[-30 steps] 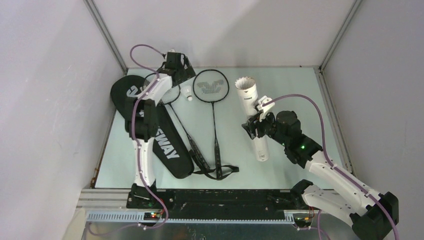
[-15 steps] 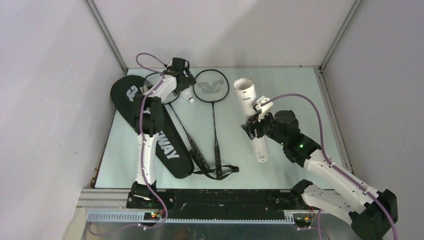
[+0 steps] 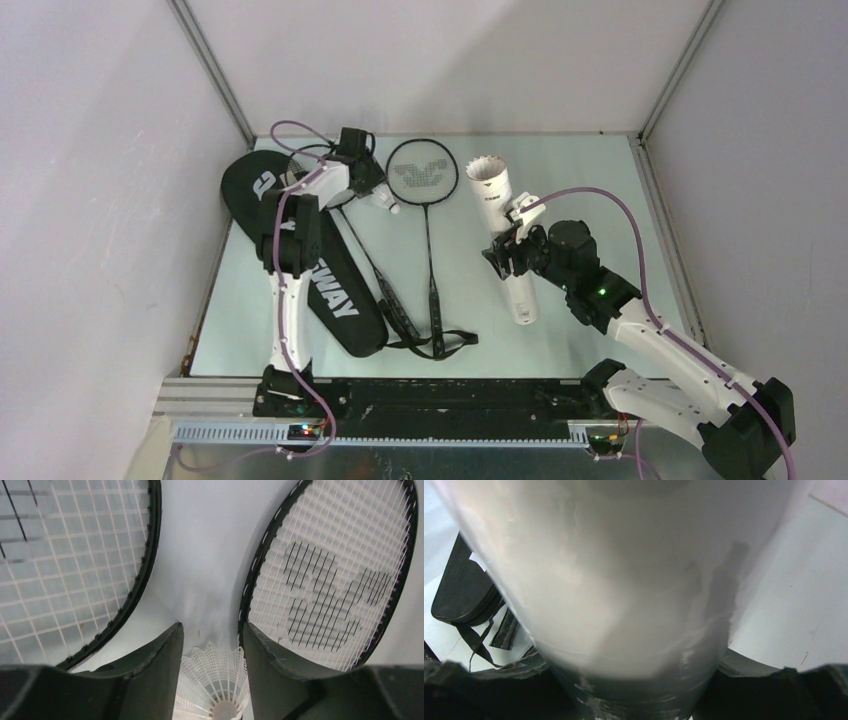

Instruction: Pack up the badminton gear

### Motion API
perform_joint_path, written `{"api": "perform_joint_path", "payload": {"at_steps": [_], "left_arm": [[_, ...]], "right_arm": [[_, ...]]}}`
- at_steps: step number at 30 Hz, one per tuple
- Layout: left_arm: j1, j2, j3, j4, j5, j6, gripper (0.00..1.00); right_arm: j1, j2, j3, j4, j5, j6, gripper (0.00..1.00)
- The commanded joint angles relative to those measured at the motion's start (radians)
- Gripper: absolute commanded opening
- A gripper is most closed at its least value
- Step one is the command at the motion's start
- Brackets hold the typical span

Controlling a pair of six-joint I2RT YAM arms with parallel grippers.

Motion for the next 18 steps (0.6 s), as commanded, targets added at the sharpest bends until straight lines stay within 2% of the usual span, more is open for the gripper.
{"api": "perform_joint_path", "payload": {"at_steps": [1, 6, 11, 18], "left_arm": [[0.001, -0.086, -0.091, 0.026, 0.075, 0.005, 0.54], [-0.015, -0.142, -0.198, 0.067, 0.125, 0.026, 0.52], [-0.033, -0.229, -0.279, 0.077, 0.103, 0.061, 0.52], [-0.043, -0.319, -0.364, 0.072, 0.102, 0.141, 0.59]], "right_arm": [[0.001, -0.024, 0.025, 0.064, -0.008, 0.004, 0.38], [0.003, -0.027, 0.025, 0.062, -0.013, 0.01, 0.38], [0.005, -0.03, 0.025, 0.06, -0.013, 0.015, 0.38], [0.014, -0.035, 0.025, 0.058, -0.013, 0.018, 0.38]]}}
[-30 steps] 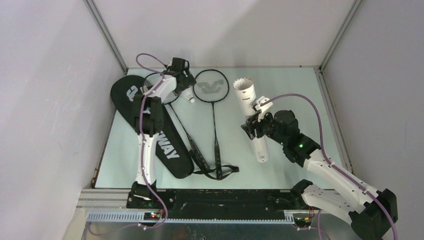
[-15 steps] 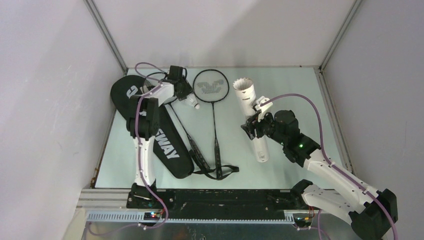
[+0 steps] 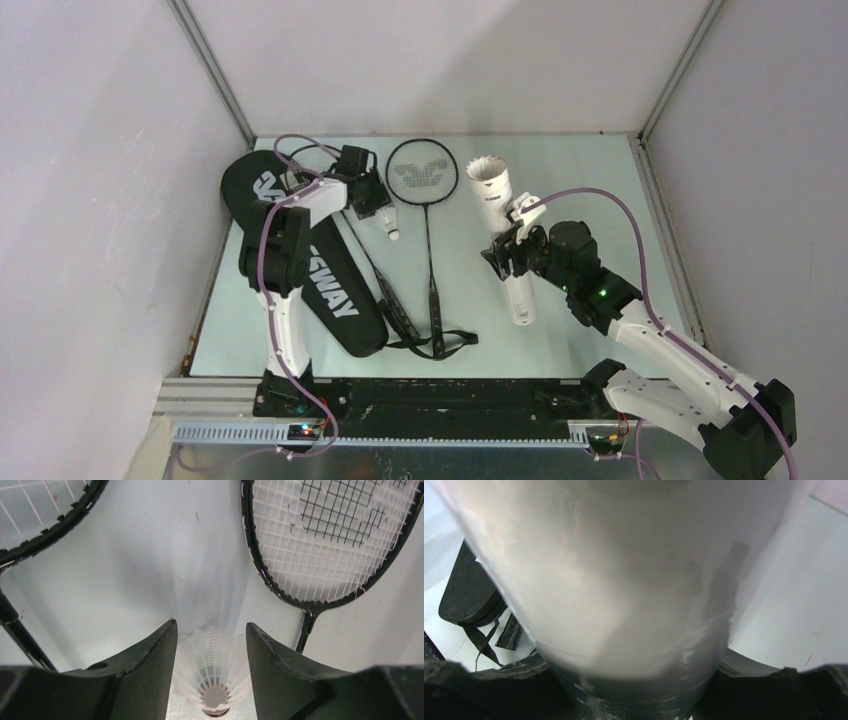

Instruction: Pack up the badminton gear

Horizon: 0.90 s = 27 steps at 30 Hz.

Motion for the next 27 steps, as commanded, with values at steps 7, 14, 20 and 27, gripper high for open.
{"api": "perform_joint_path", "payload": {"at_steps": [7, 14, 20, 27], "left_arm": [[-0.016, -0.115, -0.059, -0.002, 0.114, 0.206, 0.63], [-0.034, -0.133, -0.069, -0.032, 0.124, 0.25, 0.63], [-0.052, -0.15, -0.1, -0.06, 0.104, 0.261, 0.52], [-0.065, -0.203, -0.173, -0.032, 0.099, 0.244, 0.07]], "right_arm": [[0.016, -0.034, 0.025, 0.051, -0.004, 0.007, 0.38], [0.023, -0.024, 0.025, 0.059, -0.005, 0.004, 0.38], [0.026, -0.024, 0.025, 0.062, 0.0, 0.003, 0.38], [0.032, -0.032, 0.025, 0.061, 0.007, 0.001, 0.38]]}}
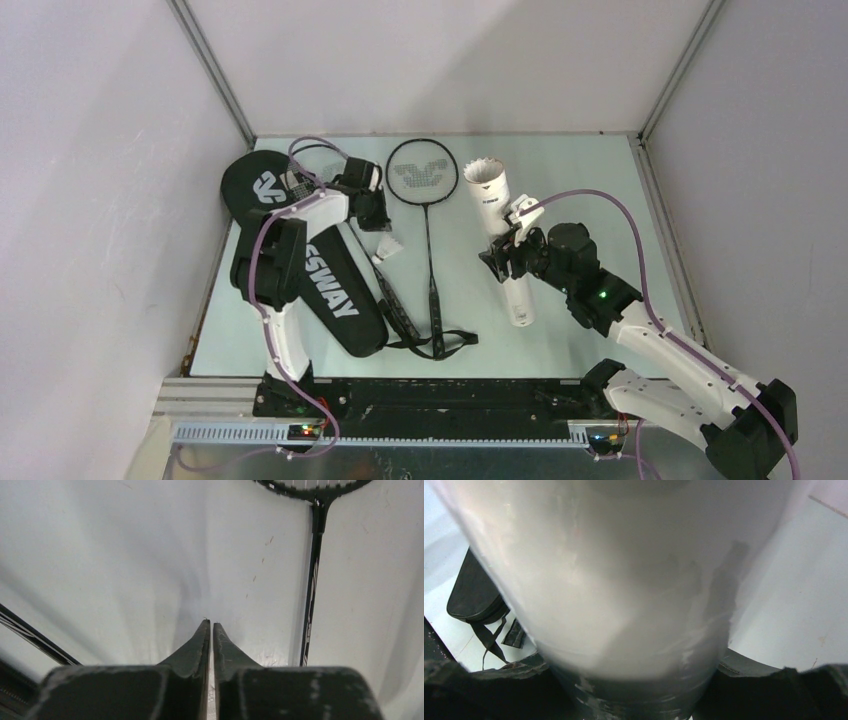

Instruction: Pack up the badminton gear

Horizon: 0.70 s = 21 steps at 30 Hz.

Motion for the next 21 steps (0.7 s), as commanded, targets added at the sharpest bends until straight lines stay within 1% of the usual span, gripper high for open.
{"api": "perform_joint_path", "payload": {"at_steps": [1, 3, 8, 10, 13, 15, 17, 18, 19, 20, 21], "left_arm": [[-0.01, -0.079, -0.03, 0.015, -0.007, 0.002, 0.02], [-0.01, -0.11, -0.054, 0.034, -0.003, -0.008, 0.0], [-0.012, -0.206, -0.115, 0.099, 0.015, -0.029, 0.0], [-0.013, -0.257, -0.139, 0.129, 0.015, -0.034, 0.0], [-0.019, -0.35, -0.166, 0.146, -0.001, -0.039, 0.0], [-0.028, -0.409, -0.182, 0.162, -0.011, -0.044, 0.0], [-0.04, -0.454, -0.179, 0.158, -0.026, -0.029, 0.0], [-0.053, -0.469, -0.158, 0.118, -0.058, -0.005, 0.01], [-0.071, -0.471, -0.143, 0.087, -0.08, 0.007, 0.08], [-0.083, -0.468, -0.116, 0.015, -0.126, 0.037, 0.41], [-0.108, -0.467, -0.108, -0.033, -0.141, 0.056, 0.57]], "right_arm": [[0.007, -0.023, 0.025, 0.063, 0.008, 0.0, 0.38], [0.009, -0.026, 0.025, 0.062, 0.011, -0.002, 0.38], [0.016, -0.037, 0.025, 0.058, 0.017, -0.003, 0.38], [0.019, -0.041, 0.025, 0.057, 0.019, -0.004, 0.37], [0.026, -0.049, 0.025, 0.054, 0.021, -0.003, 0.35], [0.028, -0.05, 0.025, 0.054, 0.018, -0.005, 0.35], [0.033, -0.047, 0.025, 0.054, 0.019, -0.01, 0.35], [0.037, -0.045, 0.025, 0.054, 0.02, -0.011, 0.36], [0.039, -0.044, 0.025, 0.053, 0.021, -0.011, 0.36], [0.043, -0.042, 0.025, 0.052, 0.021, -0.01, 0.36], [0.044, -0.041, 0.025, 0.049, 0.023, -0.01, 0.36]]}}
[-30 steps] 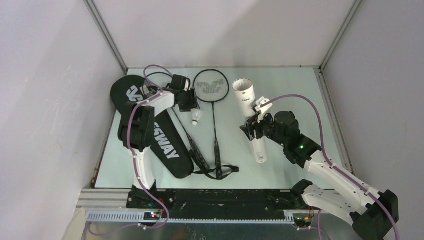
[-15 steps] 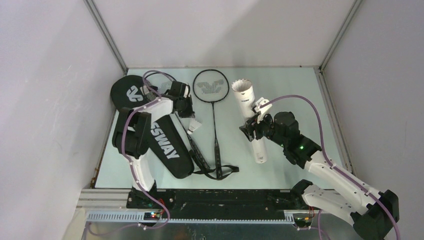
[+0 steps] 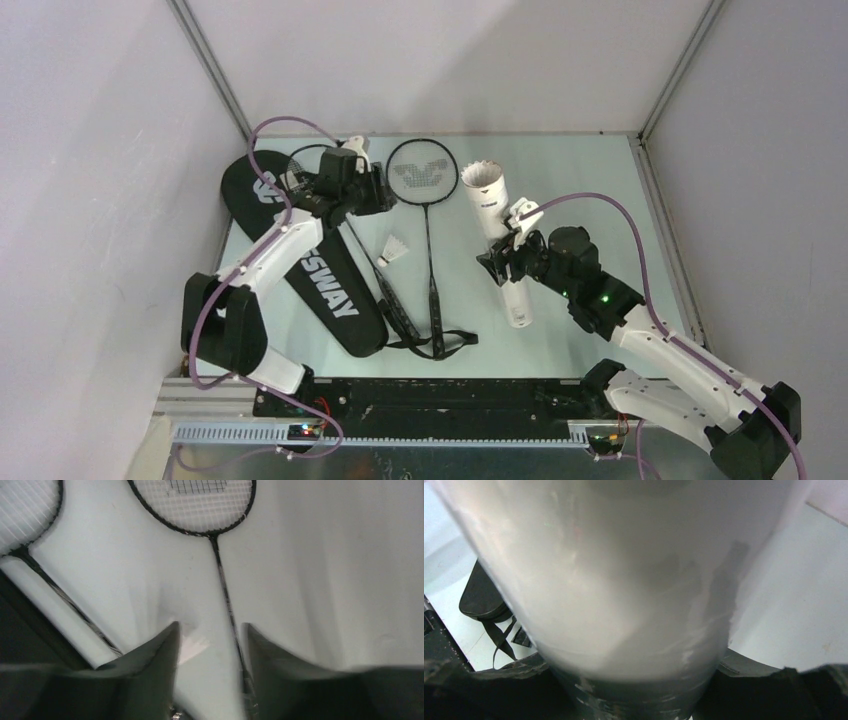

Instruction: Pack up the badminton gear

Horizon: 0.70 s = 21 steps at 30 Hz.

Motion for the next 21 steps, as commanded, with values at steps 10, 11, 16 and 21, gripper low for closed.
{"api": "perform_joint_path", "payload": {"at_steps": [10, 11, 16, 21], "left_arm": [[-0.151, 0.123, 0.088, -0.244, -0.271, 0.129, 1.0], [-0.152, 0.136, 0.089, -0.246, -0.276, 0.126, 1.0], [-0.151, 0.246, 0.11, -0.225, -0.259, 0.145, 1.0], [-0.15, 0.34, 0.153, -0.208, -0.19, 0.168, 1.0]], "right_arm": [[0.021, -0.013, 0.025, 0.045, 0.021, -0.016, 0.37], [0.021, -0.013, 0.025, 0.044, 0.024, -0.016, 0.37], [0.023, -0.011, 0.025, 0.04, 0.036, -0.019, 0.37], [0.025, -0.009, 0.025, 0.033, 0.043, -0.019, 0.37]]}}
